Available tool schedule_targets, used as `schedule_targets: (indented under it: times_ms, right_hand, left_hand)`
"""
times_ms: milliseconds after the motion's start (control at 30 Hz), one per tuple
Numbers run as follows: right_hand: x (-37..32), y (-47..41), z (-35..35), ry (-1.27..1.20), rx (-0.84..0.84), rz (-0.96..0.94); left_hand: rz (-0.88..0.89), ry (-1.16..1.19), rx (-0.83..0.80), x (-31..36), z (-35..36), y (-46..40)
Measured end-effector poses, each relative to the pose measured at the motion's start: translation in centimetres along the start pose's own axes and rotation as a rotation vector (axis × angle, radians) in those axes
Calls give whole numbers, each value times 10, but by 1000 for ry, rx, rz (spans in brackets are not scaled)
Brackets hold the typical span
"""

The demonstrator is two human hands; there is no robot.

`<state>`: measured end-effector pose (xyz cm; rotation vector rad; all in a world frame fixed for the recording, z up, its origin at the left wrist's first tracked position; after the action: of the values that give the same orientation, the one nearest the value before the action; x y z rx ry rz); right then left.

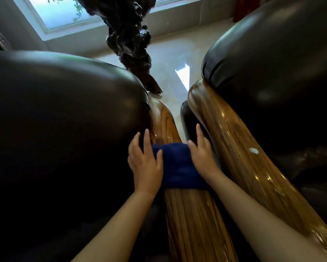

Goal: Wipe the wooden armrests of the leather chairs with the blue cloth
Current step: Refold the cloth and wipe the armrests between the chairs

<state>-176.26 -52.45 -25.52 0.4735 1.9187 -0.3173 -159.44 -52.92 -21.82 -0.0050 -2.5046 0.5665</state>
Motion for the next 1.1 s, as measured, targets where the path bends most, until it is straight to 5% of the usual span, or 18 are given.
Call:
schedule_targets:
  times_ms: [133, 200, 367, 767, 1100]
  right_hand:
    - [13, 12, -13, 34, -399, -17]
    - [16, 12, -13, 45, -465, 25]
    - [15, 7, -21, 7, -396, 75]
    - [-5, 9, -45, 87, -289, 29]
    - [-113, 12, -120, 132, -289, -86]
  left_hand:
    - [-41, 184, -188, -6, -9, 19]
    - [-123, 215, -223, -3, -7, 17]
    - [-195, 201, -217, -3, -12, 3]
    - [-464, 326, -489, 0, -30, 2]
    - [-531, 512, -522, 56, -97, -16]
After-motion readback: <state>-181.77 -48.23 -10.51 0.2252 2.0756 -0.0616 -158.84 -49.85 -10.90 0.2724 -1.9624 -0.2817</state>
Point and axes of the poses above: each hand's wrist, its own y-axis away from the middle knuckle, its own z-axis out of the palm, x = y × z, the point moved 6 cm from there along -y, towards the middle knuckle, and after that the axes turned 12 degrees about x, right-handed, at the moved point
